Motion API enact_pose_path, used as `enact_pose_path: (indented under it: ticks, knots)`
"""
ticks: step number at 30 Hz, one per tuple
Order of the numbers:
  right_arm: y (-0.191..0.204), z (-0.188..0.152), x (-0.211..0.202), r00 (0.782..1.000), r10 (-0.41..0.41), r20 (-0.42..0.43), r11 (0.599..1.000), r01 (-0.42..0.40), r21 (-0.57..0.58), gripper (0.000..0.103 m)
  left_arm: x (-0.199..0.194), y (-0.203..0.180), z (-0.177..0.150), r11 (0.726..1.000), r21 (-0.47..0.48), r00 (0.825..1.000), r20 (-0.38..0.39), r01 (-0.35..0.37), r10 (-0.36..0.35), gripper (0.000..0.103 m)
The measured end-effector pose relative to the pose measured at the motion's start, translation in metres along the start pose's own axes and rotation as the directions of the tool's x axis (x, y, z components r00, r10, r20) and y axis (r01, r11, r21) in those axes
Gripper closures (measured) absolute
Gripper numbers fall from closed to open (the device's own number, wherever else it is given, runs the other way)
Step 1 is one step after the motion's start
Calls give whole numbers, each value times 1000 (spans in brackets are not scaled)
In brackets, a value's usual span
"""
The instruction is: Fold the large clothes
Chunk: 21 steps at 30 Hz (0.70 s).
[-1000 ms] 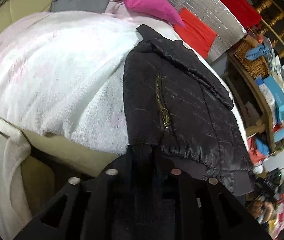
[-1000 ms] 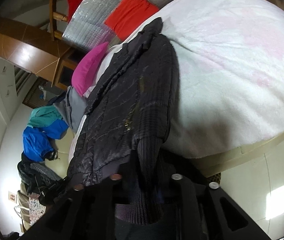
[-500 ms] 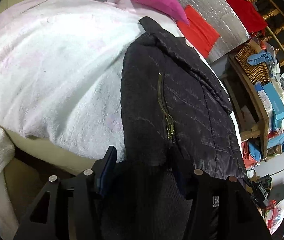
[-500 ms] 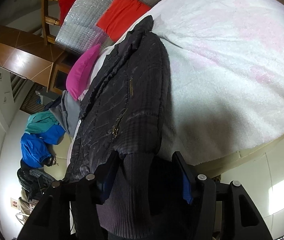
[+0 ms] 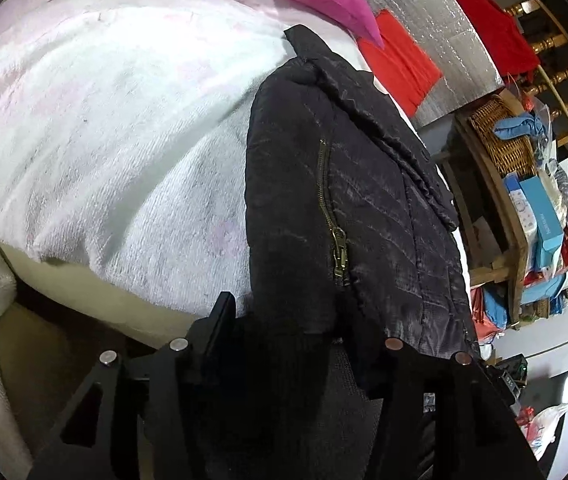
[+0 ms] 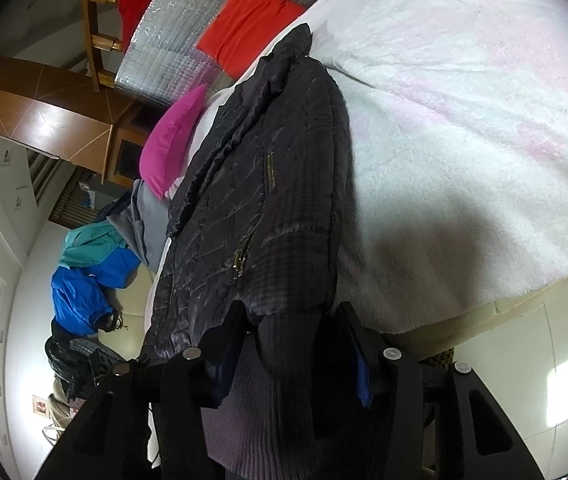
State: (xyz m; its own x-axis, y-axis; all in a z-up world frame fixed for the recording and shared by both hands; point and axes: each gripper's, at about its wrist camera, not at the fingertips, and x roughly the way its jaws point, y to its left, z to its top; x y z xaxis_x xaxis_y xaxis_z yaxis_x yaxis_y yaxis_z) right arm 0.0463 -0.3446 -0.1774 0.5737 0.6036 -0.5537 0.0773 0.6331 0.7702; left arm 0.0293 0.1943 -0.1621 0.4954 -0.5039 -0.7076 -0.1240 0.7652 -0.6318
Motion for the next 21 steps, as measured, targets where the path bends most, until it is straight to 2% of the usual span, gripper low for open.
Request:
enact_pose_path:
  ticks: [4,5,6,7,9,11,15,21]
  knots:
    - [3,2,8,1000,14,-7,1000,-14,-8,54,-1,-2,0,1000,7,1000,7,-6,6,51]
    - [5,3,9,1000,14,-7,1000,-15,-16,58,-1,-3,0,1000,13,1000,10,-10,10,53]
    - [7,3,10,1000,15,-6,1000,-16,-22,69,-2,-5,0,999,26,1000,18,-18,18,58]
    - [8,3,10,1000,17,-7,999,-18,-29,75,-3,-9,0,999,44,1000,17,-20,20,66]
    - [12,3,11,1000,14,-13,999,-14,-45,81,-4,-19,-1,994,87,998,32,-65,62,71]
    - [13,3,10,1000,8,-15,999,-8,-52,81,-4,-27,-2,987,122,994,42,-106,101,76]
    - [10,2,12,1000,3,-20,999,-4,-53,81,-5,-43,-7,963,187,980,86,-194,181,77]
    - [5,2,11,999,20,-31,999,-22,-46,81,-1,-54,-13,936,231,962,131,-265,240,77]
